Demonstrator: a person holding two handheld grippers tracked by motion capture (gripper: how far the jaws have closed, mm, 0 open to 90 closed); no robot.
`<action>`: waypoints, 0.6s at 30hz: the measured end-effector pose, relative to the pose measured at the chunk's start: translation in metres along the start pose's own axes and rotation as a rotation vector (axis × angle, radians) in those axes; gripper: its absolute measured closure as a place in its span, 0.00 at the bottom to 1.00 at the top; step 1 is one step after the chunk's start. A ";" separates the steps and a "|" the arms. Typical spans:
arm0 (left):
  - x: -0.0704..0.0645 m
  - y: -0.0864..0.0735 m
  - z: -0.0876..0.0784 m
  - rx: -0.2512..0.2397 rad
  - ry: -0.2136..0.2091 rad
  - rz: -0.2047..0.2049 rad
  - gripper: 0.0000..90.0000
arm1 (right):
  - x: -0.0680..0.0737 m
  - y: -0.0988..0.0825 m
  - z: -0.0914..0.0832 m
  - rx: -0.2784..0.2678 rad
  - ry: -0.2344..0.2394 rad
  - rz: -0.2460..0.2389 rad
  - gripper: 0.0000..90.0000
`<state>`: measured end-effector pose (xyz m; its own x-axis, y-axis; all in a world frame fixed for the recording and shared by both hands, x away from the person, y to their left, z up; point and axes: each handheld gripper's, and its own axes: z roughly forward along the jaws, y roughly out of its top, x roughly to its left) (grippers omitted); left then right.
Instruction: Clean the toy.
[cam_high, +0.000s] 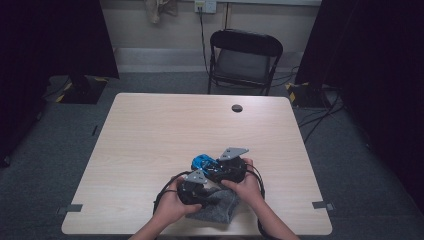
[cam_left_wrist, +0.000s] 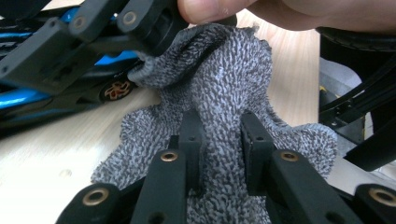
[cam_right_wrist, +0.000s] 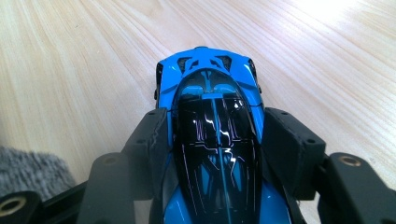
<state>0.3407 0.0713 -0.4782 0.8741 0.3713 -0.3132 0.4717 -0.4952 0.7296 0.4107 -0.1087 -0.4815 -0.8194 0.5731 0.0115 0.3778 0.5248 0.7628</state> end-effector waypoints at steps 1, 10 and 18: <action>0.001 0.001 0.002 0.002 -0.007 -0.008 0.83 | 0.000 0.000 0.000 0.000 0.000 0.001 0.47; 0.018 0.005 0.008 -0.017 0.040 -0.060 0.83 | 0.000 -0.001 0.000 -0.006 0.000 0.000 0.47; 0.029 0.002 0.000 -0.027 0.088 -0.072 0.83 | 0.000 -0.001 0.000 -0.005 0.002 -0.001 0.47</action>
<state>0.3673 0.0806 -0.4858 0.8239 0.4735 -0.3114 0.5286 -0.4437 0.7237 0.4106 -0.1092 -0.4819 -0.8207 0.5713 0.0119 0.3748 0.5225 0.7658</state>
